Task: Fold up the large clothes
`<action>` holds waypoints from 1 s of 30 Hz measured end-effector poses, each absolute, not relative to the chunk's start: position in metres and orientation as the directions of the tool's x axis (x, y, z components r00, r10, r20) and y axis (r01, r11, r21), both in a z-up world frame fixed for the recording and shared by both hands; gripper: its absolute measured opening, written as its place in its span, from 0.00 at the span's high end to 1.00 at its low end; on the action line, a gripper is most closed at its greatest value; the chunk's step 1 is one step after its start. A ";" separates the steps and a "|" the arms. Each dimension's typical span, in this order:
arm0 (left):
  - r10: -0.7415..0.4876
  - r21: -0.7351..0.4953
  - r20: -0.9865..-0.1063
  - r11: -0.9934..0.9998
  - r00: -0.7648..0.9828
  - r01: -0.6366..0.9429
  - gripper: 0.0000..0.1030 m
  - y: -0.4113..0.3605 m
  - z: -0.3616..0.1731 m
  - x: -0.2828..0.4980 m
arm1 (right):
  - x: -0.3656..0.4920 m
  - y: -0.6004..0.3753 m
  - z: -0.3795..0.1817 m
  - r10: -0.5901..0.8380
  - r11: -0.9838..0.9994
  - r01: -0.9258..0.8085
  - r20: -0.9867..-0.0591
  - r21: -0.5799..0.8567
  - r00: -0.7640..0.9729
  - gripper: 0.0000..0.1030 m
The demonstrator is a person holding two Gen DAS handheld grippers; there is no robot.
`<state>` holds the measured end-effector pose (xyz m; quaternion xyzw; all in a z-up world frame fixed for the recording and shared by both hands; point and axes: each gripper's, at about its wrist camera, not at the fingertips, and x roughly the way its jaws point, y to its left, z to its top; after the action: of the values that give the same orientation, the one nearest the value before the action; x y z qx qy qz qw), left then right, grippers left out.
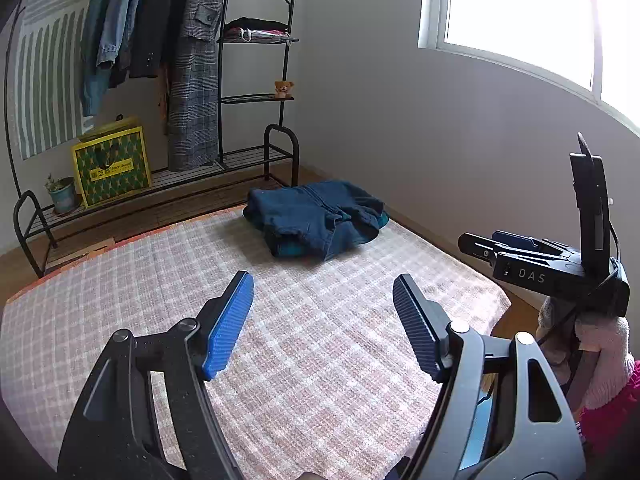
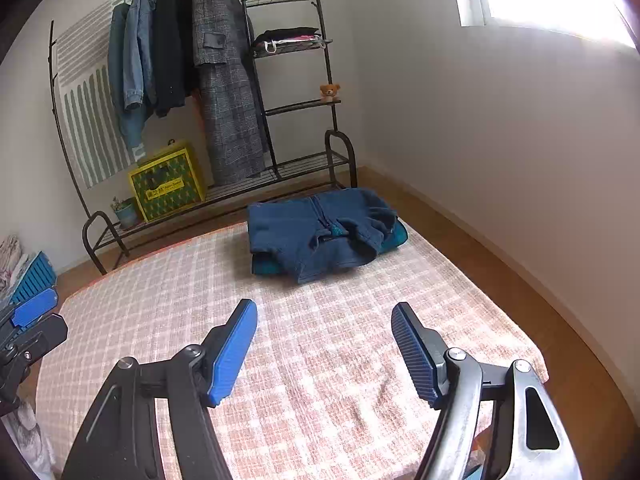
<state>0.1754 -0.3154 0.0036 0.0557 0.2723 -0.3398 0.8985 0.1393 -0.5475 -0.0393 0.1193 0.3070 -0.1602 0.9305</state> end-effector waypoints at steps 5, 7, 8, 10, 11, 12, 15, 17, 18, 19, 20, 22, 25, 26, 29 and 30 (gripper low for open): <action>-0.536 -0.034 -0.515 0.792 0.669 0.609 0.11 -0.313 -0.003 0.175 | 0.141 -0.546 -0.044 -0.238 0.916 0.384 -0.607 0.120 0.758 0.22; -0.530 -0.035 -0.512 0.799 0.675 0.601 0.10 -0.311 -0.005 0.176 | 0.142 -0.546 -0.045 -0.242 0.914 0.388 -0.607 0.119 0.757 0.20; -0.526 -0.033 -0.514 0.802 0.678 0.597 0.09 -0.311 -0.005 0.177 | 0.144 -0.546 -0.045 -0.245 0.913 0.390 -0.606 0.119 0.757 0.18; -0.513 -0.021 -0.514 0.808 0.687 0.588 0.07 -0.311 -0.005 0.177 | 0.144 -0.546 -0.045 -0.247 0.912 0.391 -0.599 0.121 0.762 0.16; -0.505 -0.014 -0.514 0.813 0.693 0.582 0.06 -0.311 -0.005 0.178 | 0.145 -0.545 -0.045 -0.247 0.913 0.390 -0.597 0.121 0.763 0.15; -0.500 -0.010 -0.509 0.817 0.700 0.576 0.02 -0.311 -0.005 0.178 | 0.145 -0.545 -0.045 -0.246 0.913 0.389 -0.596 0.124 0.765 0.13; -0.494 -0.013 -0.500 0.826 0.711 0.564 0.00 -0.309 -0.004 0.180 | 0.144 -0.545 -0.046 -0.253 0.907 0.400 -0.588 0.132 0.768 0.05; -0.475 -0.005 -0.505 0.836 0.720 0.548 0.00 -0.309 -0.004 0.182 | 0.143 -0.546 -0.046 -0.262 0.902 0.410 -0.583 0.135 0.769 0.02; -0.465 0.001 -0.506 0.842 0.726 0.540 0.00 -0.310 -0.004 0.183 | 0.143 -0.547 -0.046 -0.267 0.899 0.415 -0.581 0.136 0.769 0.01; -0.458 0.006 -0.506 0.846 0.731 0.534 0.00 -0.310 -0.004 0.183 | 0.144 -0.548 -0.045 -0.272 0.898 0.419 -0.578 0.135 0.769 0.00; -0.454 0.008 -0.507 0.848 0.733 0.530 0.00 -0.310 -0.004 0.184 | 0.143 -0.548 -0.045 -0.277 0.896 0.424 -0.577 0.134 0.768 0.00; -0.447 0.008 -0.508 0.852 0.736 0.523 0.00 -0.310 -0.004 0.185 | 0.144 -0.549 -0.046 -0.282 0.893 0.430 -0.578 0.135 0.766 0.00; -0.443 0.008 -0.509 0.855 0.738 0.519 0.00 -0.309 -0.005 0.186 | 0.146 -0.550 -0.048 -0.285 0.890 0.437 -0.588 0.131 0.757 0.00; -0.439 0.011 -0.509 0.857 0.740 0.516 0.00 -0.309 -0.005 0.186 | 0.147 -0.551 -0.049 -0.286 0.889 0.438 -0.591 0.130 0.755 0.00; -0.424 0.020 -0.519 0.862 0.742 0.507 0.00 -0.309 -0.006 0.188 | 0.148 -0.550 -0.050 -0.283 0.889 0.439 -0.595 0.133 0.752 0.00; -0.420 0.022 -0.522 0.864 0.742 0.504 0.00 -0.309 -0.006 0.189 | 0.148 -0.550 -0.050 -0.283 0.888 0.439 -0.594 0.134 0.753 0.00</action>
<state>0.1886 -0.3090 -0.0061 0.0809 0.2593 -0.2482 0.9298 0.1483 -0.5500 -0.0499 0.1339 0.2923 -0.1948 0.9266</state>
